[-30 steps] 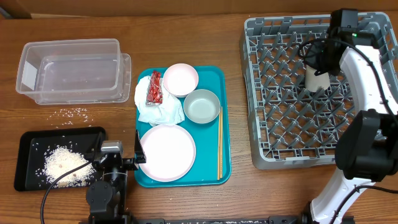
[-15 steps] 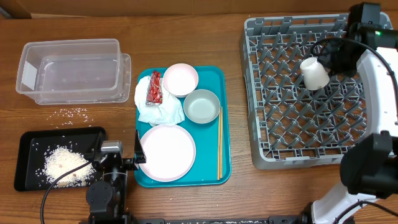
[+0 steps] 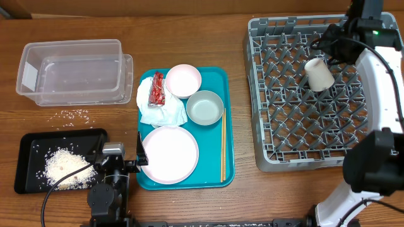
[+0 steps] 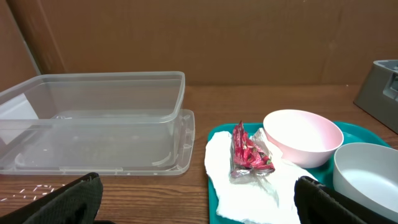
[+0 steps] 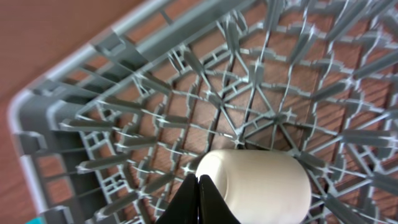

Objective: Sort waste into correct bins and load items into the dishwasher
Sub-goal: 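Set the cup upside down in the rack and release it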

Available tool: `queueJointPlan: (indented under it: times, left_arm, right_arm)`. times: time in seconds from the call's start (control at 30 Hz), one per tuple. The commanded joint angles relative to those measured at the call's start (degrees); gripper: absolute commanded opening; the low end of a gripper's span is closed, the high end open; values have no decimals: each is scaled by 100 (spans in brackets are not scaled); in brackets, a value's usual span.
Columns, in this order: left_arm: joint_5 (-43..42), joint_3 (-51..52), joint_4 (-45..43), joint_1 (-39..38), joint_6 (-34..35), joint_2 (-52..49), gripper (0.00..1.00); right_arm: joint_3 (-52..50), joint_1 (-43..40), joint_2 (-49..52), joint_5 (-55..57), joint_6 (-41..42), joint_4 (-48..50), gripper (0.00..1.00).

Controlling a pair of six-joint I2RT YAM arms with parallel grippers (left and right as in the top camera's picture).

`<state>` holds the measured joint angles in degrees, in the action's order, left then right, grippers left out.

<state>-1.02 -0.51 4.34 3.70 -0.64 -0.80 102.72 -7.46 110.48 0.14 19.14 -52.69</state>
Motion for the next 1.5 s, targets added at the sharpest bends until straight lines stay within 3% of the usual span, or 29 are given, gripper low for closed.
queueJointPlan:
  times: [0.0,0.63,1.47]
  left_arm:
    - [13,24,9,-46,-109,50,100]
    - [13,24,9,-46,-107,50,100]
    - [13,24,9,-46,-109,50,100]
  right_arm:
    - [-42,2,382,-28,0,-24,4]
    - [-42,13,549,-472,48,-129,4]
    - [-22,-249,516,905,197,-1572,4]
